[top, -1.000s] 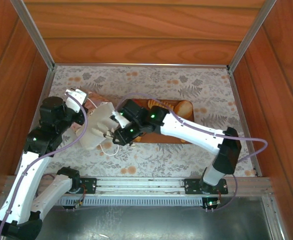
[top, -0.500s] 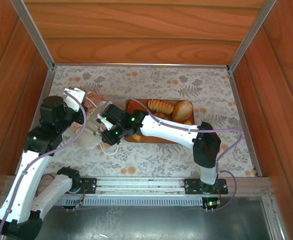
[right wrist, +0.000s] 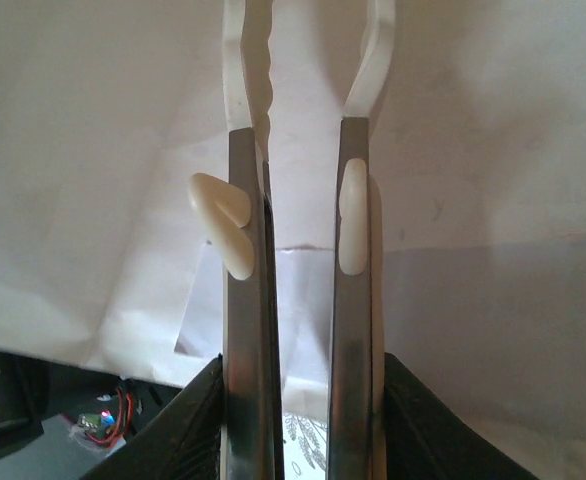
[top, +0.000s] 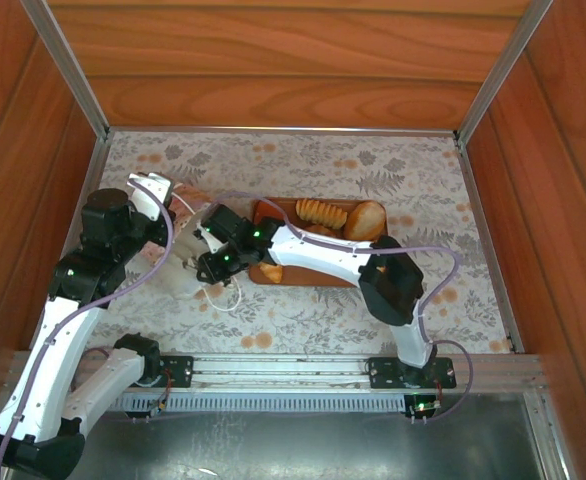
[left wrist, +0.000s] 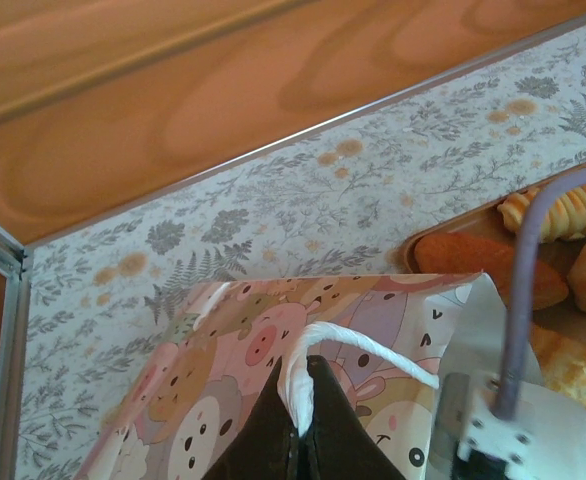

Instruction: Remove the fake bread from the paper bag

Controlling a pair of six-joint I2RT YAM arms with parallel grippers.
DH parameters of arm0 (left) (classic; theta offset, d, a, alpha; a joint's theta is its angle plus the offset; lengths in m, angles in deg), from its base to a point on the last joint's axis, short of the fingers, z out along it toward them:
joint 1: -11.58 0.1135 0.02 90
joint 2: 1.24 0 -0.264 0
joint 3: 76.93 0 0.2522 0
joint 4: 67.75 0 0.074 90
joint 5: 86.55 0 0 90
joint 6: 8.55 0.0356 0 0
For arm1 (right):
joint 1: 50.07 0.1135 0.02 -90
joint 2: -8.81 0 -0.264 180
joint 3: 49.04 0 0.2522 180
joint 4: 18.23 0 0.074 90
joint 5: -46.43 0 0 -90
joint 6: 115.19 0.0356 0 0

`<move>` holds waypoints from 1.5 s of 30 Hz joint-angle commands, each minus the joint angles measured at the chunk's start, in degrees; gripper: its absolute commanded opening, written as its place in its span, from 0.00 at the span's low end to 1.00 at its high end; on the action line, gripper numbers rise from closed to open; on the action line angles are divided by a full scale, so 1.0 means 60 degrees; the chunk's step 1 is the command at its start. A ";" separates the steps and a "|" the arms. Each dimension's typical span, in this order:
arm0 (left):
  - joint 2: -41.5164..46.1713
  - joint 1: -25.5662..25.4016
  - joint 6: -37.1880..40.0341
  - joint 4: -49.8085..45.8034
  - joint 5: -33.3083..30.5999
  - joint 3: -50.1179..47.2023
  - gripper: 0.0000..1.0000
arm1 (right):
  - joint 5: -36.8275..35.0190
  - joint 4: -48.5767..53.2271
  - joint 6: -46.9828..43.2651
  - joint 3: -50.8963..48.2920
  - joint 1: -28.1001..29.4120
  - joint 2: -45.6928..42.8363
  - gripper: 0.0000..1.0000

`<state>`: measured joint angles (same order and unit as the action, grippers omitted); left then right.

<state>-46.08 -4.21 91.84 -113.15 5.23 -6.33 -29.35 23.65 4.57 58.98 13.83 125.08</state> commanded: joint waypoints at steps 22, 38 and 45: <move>-0.0243 -0.0063 -0.0810 0.0102 0.0384 0.0122 0.00 | 0.2829 -0.3768 0.6558 0.1341 -0.0865 0.1582 0.41; -0.0600 -0.0063 -0.1550 0.0292 -0.0506 0.0317 0.00 | 0.0829 -0.3557 0.4944 -0.0424 -0.0457 -0.0093 0.40; -0.1010 -0.0063 -0.1600 0.0436 -0.0003 0.0548 0.00 | 0.1160 -0.3657 0.5162 -0.0328 -0.0337 0.0214 0.38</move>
<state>-52.42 -4.21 83.71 -112.10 4.18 -4.65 -22.75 3.08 36.17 56.07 11.40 126.17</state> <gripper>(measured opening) 0.050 0.386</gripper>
